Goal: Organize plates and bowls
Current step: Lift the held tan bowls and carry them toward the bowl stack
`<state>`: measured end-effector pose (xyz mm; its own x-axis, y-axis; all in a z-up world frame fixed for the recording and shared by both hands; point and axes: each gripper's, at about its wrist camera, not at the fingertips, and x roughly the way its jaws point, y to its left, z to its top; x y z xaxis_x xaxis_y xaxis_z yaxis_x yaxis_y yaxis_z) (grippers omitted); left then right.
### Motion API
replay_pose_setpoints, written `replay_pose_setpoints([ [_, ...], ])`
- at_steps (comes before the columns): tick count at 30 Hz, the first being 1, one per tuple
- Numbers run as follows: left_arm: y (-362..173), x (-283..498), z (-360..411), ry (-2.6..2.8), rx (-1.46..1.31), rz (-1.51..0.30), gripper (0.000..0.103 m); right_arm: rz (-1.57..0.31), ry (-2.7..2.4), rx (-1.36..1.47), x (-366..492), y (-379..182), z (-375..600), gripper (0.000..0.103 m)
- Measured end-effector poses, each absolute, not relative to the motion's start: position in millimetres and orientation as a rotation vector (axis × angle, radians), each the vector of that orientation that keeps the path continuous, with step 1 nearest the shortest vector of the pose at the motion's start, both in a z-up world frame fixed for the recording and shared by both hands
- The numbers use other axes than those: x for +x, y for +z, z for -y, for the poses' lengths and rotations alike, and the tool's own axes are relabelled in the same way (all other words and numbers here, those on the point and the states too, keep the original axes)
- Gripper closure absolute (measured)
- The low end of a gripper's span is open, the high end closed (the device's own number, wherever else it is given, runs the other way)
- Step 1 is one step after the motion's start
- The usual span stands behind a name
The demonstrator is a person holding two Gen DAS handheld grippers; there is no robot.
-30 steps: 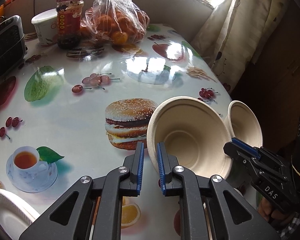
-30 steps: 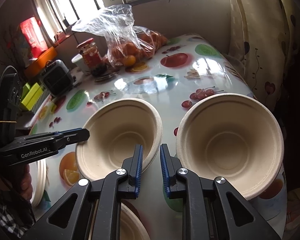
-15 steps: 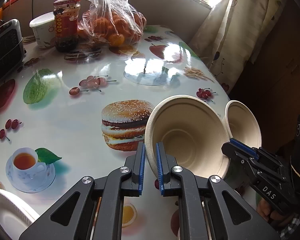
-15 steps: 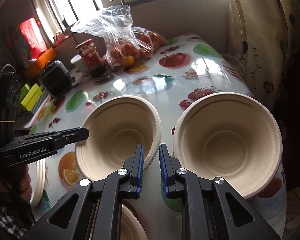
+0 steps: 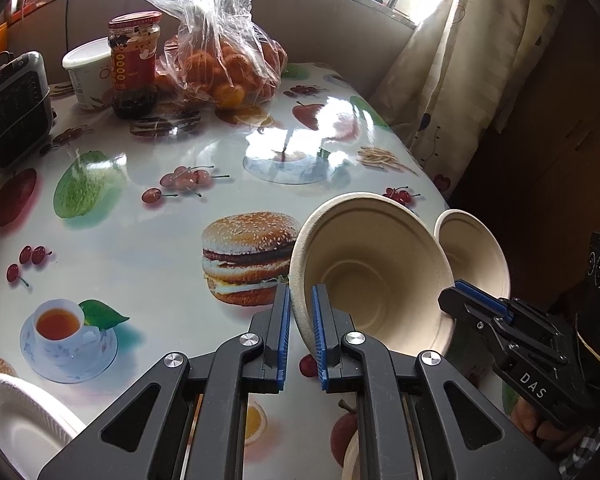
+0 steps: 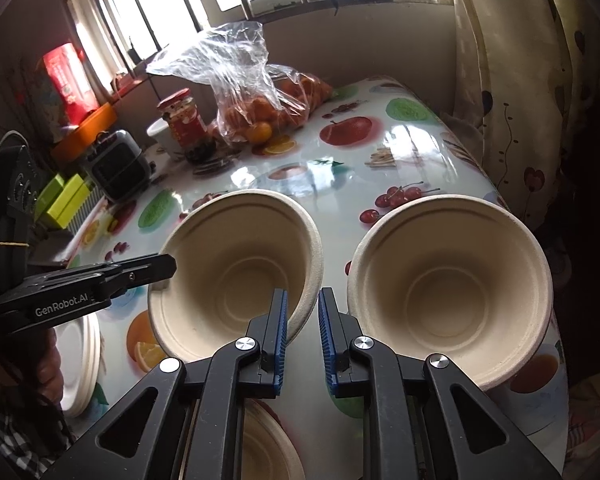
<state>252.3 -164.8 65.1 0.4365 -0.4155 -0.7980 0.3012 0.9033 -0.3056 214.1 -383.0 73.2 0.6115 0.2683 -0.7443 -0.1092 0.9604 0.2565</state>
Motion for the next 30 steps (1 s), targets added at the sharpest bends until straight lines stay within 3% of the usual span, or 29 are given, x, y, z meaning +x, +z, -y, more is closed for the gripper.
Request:
replay_pose_setpoints([
  [30,106,200,160,-0.518,-0.123,-0.95,0.091,-0.795,0.211,0.197,149,115,385,0.087],
])
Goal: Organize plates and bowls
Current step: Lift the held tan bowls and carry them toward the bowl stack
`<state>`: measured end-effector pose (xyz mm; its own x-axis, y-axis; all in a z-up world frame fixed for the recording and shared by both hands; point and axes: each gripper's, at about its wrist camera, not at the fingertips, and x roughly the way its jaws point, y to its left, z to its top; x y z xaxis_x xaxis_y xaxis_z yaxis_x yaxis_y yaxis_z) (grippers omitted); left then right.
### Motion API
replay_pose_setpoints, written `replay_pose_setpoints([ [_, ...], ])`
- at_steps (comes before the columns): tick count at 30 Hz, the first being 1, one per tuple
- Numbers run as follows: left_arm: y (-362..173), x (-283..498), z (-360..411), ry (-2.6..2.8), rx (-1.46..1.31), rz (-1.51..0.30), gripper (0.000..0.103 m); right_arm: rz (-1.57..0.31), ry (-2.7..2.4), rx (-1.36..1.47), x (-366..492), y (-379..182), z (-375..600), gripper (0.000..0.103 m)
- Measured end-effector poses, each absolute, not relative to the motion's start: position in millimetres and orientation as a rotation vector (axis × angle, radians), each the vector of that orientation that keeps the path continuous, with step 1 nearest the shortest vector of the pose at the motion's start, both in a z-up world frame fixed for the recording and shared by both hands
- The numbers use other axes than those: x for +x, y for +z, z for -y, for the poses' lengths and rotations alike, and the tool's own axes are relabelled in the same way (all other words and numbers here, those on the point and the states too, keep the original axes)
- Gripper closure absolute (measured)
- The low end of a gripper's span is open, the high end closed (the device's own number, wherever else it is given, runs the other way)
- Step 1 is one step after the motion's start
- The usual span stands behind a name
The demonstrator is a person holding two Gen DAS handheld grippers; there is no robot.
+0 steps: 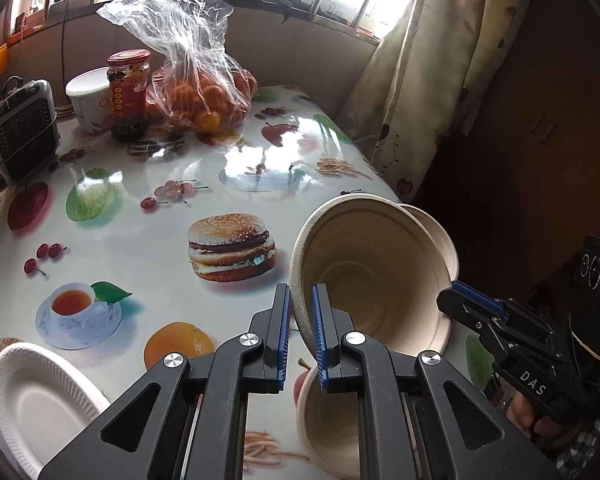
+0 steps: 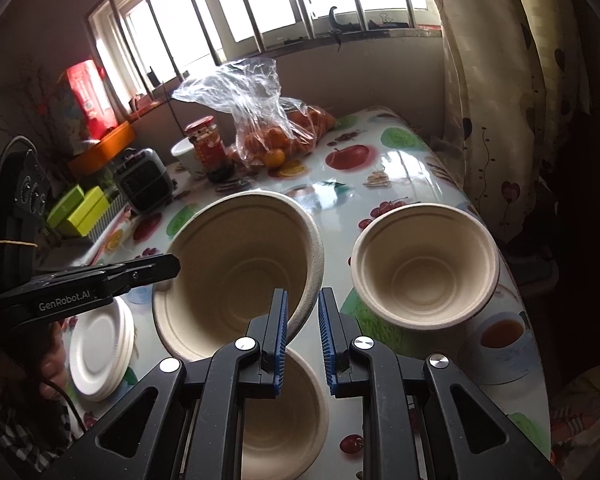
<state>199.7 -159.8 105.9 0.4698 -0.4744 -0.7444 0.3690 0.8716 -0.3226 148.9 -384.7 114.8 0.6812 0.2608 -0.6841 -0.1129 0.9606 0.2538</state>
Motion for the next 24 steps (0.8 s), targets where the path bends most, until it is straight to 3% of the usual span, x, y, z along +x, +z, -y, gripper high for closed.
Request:
replay_pose_setpoints([
  [24,95,157,162,-0.555,-0.099,-0.986,0.091,-0.813,0.173,0.222,94,102,385,0.087],
])
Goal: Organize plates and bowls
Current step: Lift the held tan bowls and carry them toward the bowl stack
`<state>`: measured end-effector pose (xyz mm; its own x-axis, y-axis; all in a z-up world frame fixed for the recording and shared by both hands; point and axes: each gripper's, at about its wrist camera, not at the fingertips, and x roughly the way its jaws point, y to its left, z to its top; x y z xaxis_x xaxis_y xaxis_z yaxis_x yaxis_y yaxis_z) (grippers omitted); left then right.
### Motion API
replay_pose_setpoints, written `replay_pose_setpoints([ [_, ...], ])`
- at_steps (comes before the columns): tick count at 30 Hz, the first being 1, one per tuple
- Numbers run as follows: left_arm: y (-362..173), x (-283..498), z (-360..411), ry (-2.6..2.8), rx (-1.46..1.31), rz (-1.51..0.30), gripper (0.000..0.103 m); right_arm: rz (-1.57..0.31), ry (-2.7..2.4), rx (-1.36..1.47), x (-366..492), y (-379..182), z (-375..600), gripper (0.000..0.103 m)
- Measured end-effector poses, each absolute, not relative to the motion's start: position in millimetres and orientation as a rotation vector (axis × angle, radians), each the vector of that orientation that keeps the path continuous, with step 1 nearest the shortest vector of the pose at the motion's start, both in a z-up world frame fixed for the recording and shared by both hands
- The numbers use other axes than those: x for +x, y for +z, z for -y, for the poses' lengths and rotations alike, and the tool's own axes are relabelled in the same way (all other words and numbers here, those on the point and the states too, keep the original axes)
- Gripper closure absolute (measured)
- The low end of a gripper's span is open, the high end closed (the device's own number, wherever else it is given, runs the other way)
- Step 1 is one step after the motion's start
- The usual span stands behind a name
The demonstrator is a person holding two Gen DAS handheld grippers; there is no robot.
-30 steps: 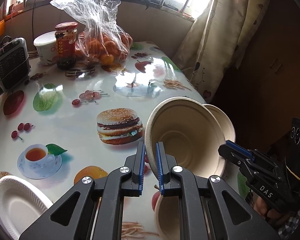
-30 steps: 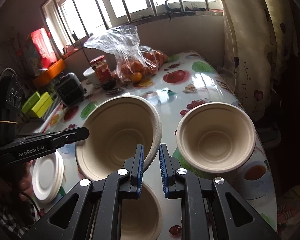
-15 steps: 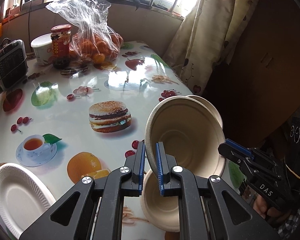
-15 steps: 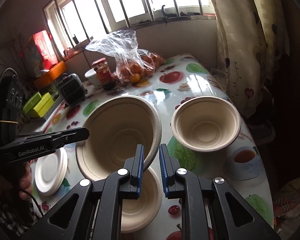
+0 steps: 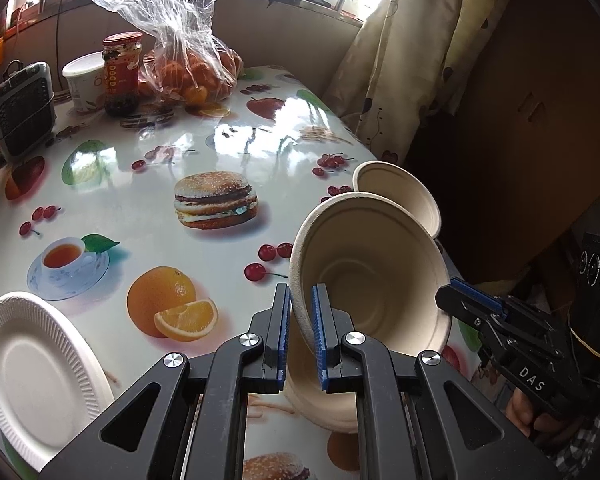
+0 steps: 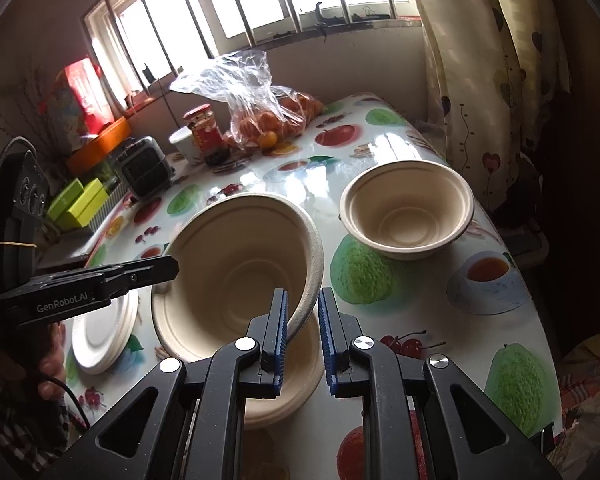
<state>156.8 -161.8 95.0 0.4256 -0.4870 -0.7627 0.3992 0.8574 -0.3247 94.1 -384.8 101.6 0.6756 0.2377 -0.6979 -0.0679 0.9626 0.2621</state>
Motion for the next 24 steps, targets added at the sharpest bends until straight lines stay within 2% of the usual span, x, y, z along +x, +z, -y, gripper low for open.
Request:
replay_pose_setpoints([
  [24,71,141,161,-0.546,-0.071,-1.045,0.091,-0.855,0.16,0.252,77,81,382,0.087],
])
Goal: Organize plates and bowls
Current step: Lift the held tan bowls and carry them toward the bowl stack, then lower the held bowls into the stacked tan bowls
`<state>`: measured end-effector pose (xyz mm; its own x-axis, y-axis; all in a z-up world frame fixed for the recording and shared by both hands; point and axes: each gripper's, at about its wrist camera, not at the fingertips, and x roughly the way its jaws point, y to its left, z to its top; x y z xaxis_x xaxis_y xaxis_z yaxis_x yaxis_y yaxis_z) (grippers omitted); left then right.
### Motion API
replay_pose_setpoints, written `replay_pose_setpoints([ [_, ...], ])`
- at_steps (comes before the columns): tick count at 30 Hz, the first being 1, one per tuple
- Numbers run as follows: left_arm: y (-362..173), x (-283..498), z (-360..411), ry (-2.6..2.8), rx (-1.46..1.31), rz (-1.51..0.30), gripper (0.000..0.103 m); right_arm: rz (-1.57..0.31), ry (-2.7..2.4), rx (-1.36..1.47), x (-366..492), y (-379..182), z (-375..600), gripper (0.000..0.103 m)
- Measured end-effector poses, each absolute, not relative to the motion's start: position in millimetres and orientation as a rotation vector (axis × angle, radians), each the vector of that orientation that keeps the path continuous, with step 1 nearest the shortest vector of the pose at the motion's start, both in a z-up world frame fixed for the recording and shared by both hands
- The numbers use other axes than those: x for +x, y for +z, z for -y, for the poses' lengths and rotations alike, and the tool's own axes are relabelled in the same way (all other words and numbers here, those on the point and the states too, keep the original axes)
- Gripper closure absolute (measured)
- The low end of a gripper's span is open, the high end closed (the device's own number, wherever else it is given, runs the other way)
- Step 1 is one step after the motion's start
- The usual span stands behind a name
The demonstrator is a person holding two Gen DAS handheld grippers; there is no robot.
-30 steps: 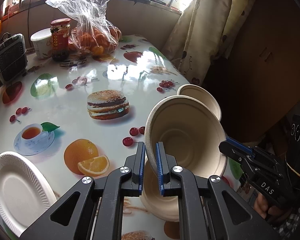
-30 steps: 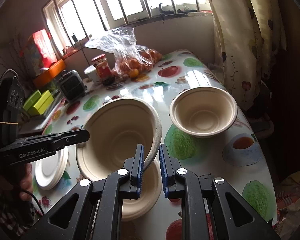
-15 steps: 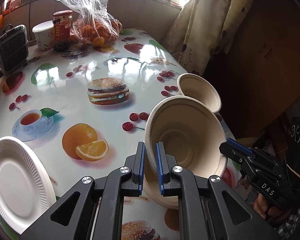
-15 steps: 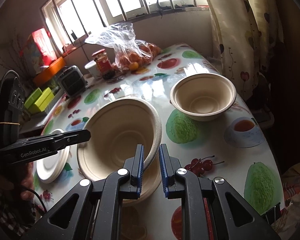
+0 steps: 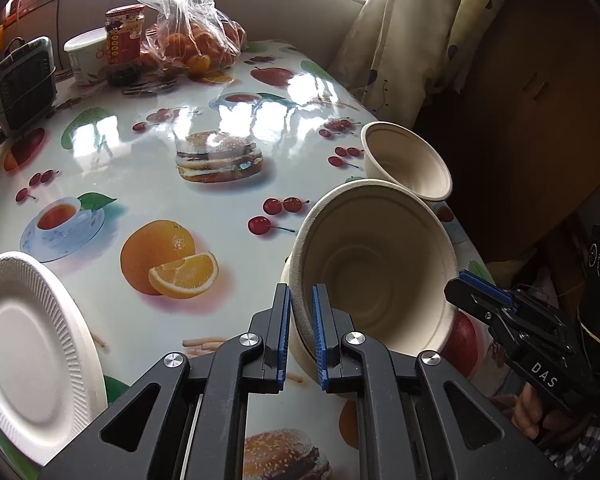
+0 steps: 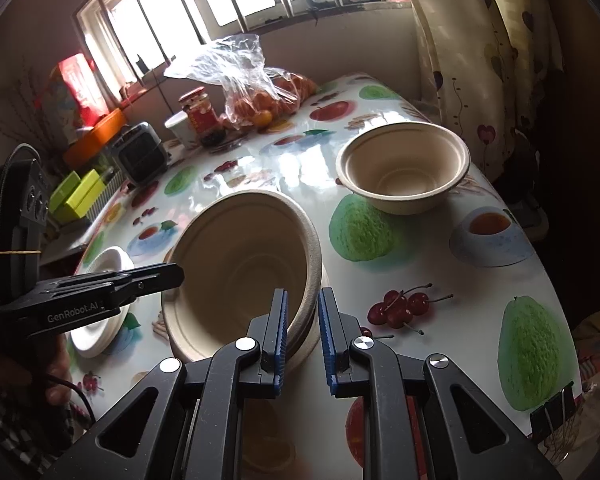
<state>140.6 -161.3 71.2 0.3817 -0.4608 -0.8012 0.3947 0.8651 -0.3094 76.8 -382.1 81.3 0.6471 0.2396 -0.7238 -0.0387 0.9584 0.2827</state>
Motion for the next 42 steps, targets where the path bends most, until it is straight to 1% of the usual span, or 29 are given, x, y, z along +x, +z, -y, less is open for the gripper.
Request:
replay_pose_setpoints([
  [42,62,141,161,-0.528,-0.072,-1.07,0.091,-0.879,0.162,0.264,73,66,381,0.087],
])
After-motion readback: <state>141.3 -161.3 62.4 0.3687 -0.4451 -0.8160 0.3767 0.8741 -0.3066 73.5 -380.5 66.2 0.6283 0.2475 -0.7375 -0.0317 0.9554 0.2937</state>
